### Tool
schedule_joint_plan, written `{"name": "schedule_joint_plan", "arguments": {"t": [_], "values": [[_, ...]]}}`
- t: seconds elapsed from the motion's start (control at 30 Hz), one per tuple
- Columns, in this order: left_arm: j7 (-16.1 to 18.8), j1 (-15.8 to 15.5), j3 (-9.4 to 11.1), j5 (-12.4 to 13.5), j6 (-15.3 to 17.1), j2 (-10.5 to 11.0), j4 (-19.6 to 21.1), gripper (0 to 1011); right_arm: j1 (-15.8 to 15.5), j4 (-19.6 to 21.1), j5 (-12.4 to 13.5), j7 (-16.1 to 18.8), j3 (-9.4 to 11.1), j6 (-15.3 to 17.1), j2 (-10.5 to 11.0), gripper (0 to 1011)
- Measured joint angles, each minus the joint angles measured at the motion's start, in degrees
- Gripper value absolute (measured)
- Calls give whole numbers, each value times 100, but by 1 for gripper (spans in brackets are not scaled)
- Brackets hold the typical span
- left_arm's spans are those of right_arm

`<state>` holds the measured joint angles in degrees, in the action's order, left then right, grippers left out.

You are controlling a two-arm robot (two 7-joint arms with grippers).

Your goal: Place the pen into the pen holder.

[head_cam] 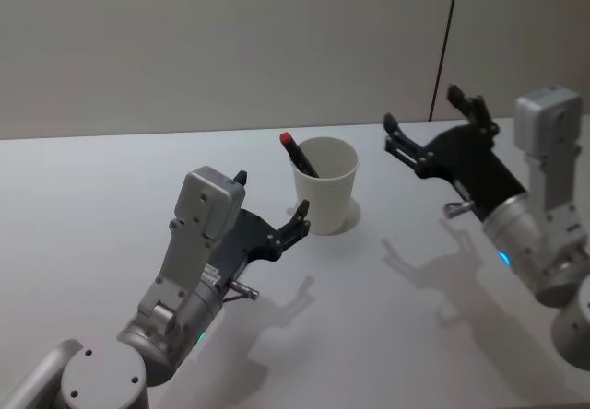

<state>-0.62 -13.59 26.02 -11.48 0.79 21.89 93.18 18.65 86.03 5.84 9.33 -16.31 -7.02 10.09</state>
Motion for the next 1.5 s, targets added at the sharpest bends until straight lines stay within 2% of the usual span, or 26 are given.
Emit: {"name": "schedule_joint_plan", "arguments": {"t": [0.33, 0.73, 1.1, 1.5], "values": [[0, 0, 0, 0, 0, 0, 0, 1004, -485, 644, 316, -56, 192, 489, 387, 1001], [0, 0, 0, 0, 0, 0, 0, 1004, -1029, 1160, 573, -149, 334, 736, 738, 1001], [0, 0, 0, 0, 0, 0, 0, 1004, -1333, 1407, 684, -221, 409, 822, 921, 1001], [-21, 0, -2, 9, 4, -2, 0, 1004, -1466, 1510, 732, -251, 443, 859, 996, 1001]]}}
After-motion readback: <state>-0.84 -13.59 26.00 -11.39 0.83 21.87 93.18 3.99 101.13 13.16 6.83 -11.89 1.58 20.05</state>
